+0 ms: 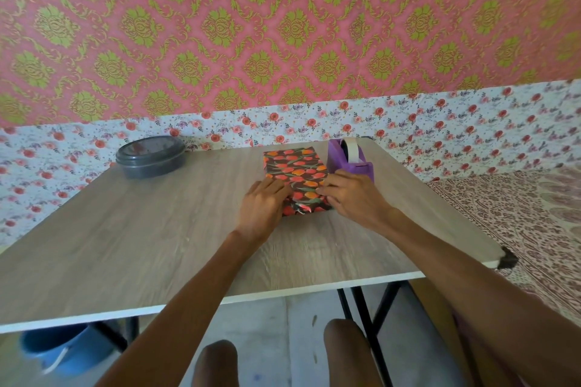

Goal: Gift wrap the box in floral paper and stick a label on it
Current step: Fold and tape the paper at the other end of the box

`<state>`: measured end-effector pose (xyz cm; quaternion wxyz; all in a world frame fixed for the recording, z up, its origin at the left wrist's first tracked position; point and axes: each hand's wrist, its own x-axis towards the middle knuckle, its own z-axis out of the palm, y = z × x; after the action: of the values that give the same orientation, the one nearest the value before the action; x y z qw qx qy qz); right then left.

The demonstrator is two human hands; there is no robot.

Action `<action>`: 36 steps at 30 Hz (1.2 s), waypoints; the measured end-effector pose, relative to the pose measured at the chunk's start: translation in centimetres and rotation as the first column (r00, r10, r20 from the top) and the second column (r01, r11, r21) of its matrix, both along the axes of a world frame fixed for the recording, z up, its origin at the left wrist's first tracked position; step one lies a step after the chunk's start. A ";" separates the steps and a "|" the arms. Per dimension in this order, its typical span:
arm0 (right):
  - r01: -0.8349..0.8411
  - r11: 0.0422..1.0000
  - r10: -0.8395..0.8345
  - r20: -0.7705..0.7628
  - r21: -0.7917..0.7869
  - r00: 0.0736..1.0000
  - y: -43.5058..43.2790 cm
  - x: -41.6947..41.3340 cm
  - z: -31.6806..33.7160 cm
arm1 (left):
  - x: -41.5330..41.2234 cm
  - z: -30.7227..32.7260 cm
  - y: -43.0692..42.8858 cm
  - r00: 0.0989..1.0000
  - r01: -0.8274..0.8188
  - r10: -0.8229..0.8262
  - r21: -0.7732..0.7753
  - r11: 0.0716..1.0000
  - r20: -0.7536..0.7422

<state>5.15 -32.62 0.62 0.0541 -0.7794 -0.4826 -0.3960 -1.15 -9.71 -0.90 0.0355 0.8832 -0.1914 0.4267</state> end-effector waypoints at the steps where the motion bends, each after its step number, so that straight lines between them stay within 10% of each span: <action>1: -0.003 1.000 0.003 -0.005 -0.005 1.000 0.0 0.0 -0.2 | -0.1 0.0 -0.1 1.000 -0.006 0.006 0.022 1.000 0.011; 16: -0.059 0.967 0.096 -0.143 0.247 0.985 0.6 -0.9 -1.0 | -1.6 -0.4 -0.3 0.997 0.061 -0.067 -0.117 0.991 -0.048; 24: 0.056 0.801 0.303 -0.484 0.596 0.821 2.2 -1.9 3.3 | -1.4 4.6 -1.0 0.934 0.099 -0.306 -0.691 0.716 -0.184; 36: 0.092 0.601 0.596 -0.522 0.794 0.610 4.5 -1.0 15.3 | -0.3 16.8 0.1 0.868 0.230 -0.494 -0.845 0.483 -0.045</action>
<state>4.17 -28.08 15.96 0.6301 -0.6829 -0.3192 -0.1865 -1.42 -9.60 15.91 0.5561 0.7536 -0.1488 0.3172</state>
